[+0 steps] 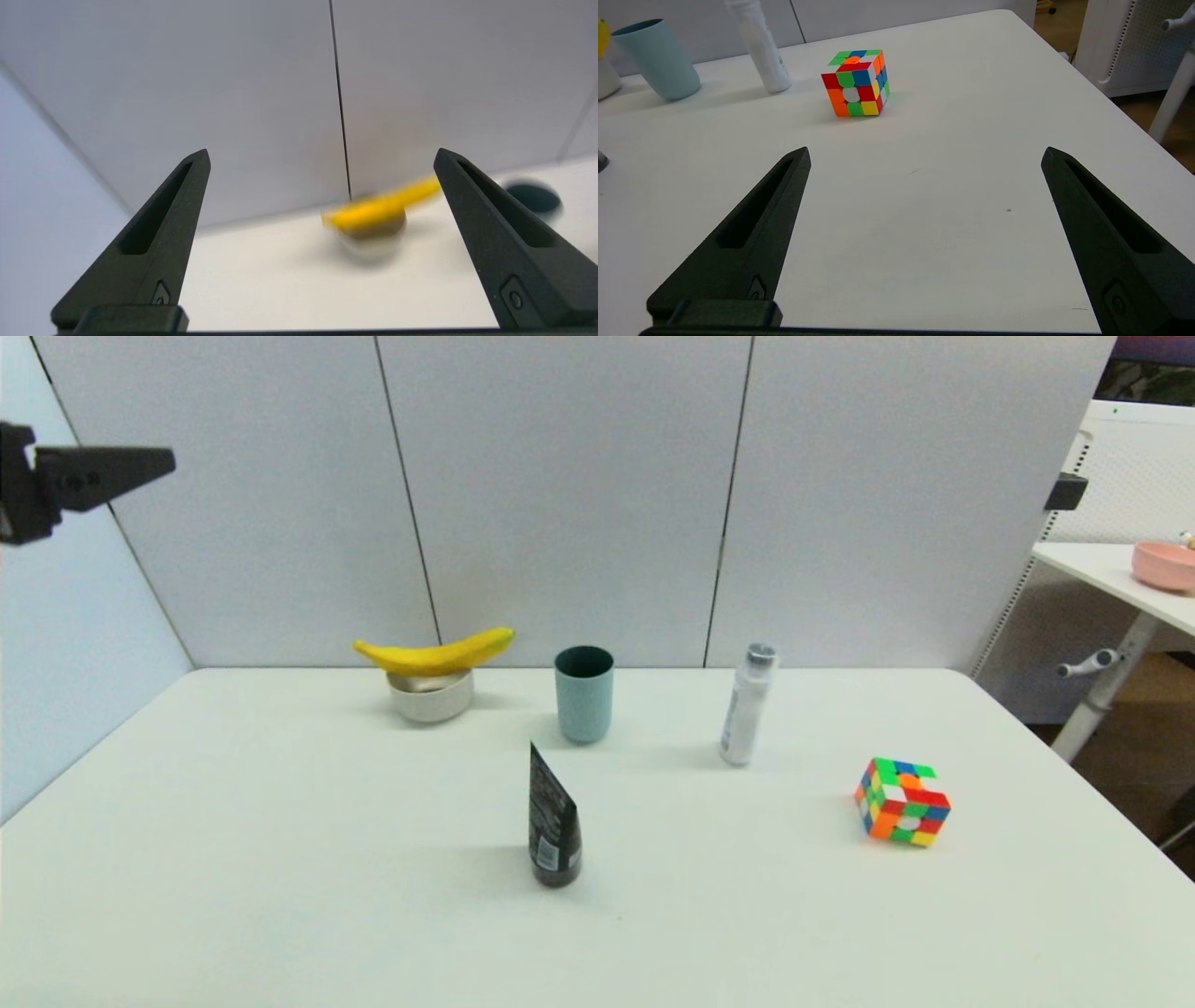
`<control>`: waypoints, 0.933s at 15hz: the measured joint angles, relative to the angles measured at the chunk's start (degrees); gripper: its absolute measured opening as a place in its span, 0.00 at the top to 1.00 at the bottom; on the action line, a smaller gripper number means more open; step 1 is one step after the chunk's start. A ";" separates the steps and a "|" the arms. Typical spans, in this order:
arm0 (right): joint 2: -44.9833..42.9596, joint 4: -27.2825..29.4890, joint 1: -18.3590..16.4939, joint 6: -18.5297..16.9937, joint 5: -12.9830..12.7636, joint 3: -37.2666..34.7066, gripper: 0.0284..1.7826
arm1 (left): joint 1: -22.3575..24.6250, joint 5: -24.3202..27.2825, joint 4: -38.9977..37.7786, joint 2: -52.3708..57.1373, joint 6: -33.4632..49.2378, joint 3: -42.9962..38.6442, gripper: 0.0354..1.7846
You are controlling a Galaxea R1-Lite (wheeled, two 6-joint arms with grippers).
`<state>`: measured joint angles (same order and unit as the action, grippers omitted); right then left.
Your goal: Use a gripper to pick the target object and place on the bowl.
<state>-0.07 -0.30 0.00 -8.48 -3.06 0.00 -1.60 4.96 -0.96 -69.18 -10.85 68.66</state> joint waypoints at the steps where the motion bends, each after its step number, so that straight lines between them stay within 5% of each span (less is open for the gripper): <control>1: 0.00 0.00 0.00 0.02 0.00 0.00 0.04 | -0.05 -0.34 0.66 3.85 0.41 -4.66 0.05; 11: 0.00 -0.02 0.00 0.02 0.00 0.00 0.04 | -0.02 -0.95 1.54 47.63 4.71 -55.60 0.05; 14: 0.00 0.00 0.00 0.00 0.00 0.00 0.04 | 0.50 -1.79 0.12 56.76 5.18 -64.98 0.05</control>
<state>-0.07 -0.30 0.00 -8.48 -3.06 0.00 -1.10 3.17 -0.84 -12.42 -5.67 3.68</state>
